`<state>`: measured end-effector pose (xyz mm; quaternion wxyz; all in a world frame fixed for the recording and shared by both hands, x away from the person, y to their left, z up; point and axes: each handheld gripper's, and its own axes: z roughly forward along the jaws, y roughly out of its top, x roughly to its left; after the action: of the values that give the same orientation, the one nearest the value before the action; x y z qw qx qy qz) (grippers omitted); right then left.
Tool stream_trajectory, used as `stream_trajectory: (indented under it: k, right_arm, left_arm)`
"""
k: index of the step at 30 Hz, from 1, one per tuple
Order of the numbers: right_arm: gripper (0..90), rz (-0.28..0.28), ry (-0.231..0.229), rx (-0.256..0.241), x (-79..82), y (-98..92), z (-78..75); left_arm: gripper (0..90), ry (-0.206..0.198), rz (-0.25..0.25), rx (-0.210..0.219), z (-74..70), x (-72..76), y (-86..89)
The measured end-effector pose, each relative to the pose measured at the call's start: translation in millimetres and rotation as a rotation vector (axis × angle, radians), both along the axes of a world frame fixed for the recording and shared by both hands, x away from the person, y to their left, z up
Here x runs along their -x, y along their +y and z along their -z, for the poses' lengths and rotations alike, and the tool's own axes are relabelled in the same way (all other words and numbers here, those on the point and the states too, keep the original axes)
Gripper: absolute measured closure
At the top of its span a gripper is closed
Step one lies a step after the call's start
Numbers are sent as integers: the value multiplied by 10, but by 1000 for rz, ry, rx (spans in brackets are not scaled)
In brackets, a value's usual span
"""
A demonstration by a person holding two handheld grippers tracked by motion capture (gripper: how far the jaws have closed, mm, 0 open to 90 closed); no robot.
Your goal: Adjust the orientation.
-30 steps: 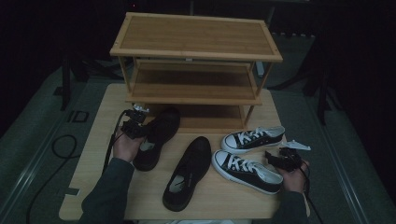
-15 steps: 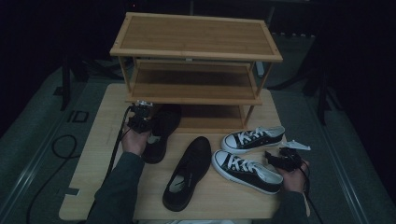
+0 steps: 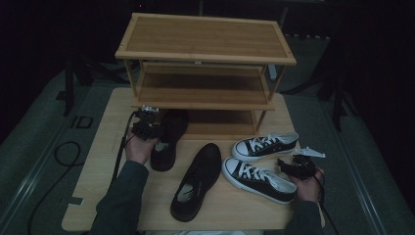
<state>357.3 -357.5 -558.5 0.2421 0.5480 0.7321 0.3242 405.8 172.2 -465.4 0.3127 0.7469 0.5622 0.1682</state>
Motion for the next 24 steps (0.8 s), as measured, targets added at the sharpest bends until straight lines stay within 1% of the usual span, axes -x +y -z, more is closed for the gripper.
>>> stream_trajectory:
  k: [2,3,4,5,6,7,8,11,15,18,20,21,22,24]
  right_arm:
    - [285,0,0,0,0,0,0]
    - [285,0,0,0,0,0,0]
    - [285,0,0,0,0,0,0]
    - [285,0,0,0,0,0,0]
    - [285,0,0,0,0,0,0]
    - [285,0,0,0,0,0,0]
    - [285,0,0,1,0,0,0]
    - [285,0,0,0,0,0,0]
    - [285,-1,-2,2,-1,-1,0]
    - [285,-1,-2,2,-1,-1,1]
    - [285,-1,0,1,0,-1,0]
    - [285,-1,0,1,0,-1,0]
    - [285,-1,0,1,0,-1,0]
    - [285,2,1,-1,1,2,0]
  left_arm:
    - [647,-12,8,7,-50,39,17]
    - [644,-12,8,7,-50,39,17]
    - [639,-22,15,10,-97,79,37]
    - [636,-22,15,10,-97,79,37]
    - [636,-32,24,14,-130,106,54]
    - [631,-39,35,28,-153,124,70]
    - [625,-40,42,30,-171,139,82]
    - [618,-47,63,29,-213,186,101]
    - [606,-63,94,17,-274,272,111]
    - [605,-80,115,19,-321,349,118]
    - [605,-92,129,29,-347,406,128]
    - [605,-92,129,29,-347,406,128]
    - [605,-99,141,10,-371,465,131]
    - [606,-109,158,-2,-402,530,127]
